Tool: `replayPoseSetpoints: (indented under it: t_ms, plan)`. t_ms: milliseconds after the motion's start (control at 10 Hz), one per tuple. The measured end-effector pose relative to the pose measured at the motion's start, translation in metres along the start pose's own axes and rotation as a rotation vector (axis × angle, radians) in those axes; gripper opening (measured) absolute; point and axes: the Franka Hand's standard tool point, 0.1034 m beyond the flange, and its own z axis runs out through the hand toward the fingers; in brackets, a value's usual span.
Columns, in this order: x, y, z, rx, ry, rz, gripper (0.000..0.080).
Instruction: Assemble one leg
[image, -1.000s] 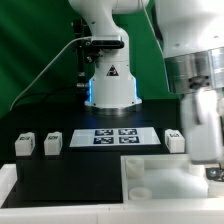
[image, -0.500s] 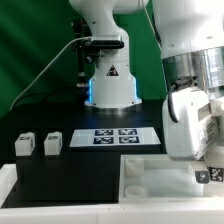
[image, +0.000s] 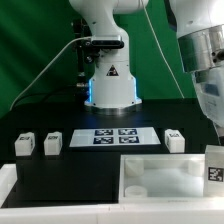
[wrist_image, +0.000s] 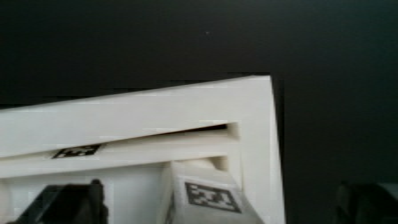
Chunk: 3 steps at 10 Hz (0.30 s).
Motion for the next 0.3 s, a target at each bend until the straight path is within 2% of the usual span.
replayPoseSetpoints:
  t_ms: [100,300]
  plan:
    - [-0.0044,0.0016,0.0000,-0.005,-0.003,0.040,0.0648]
    - [-0.0028,0.0018,0.0011,-0.005,-0.001,0.033,0.0649]
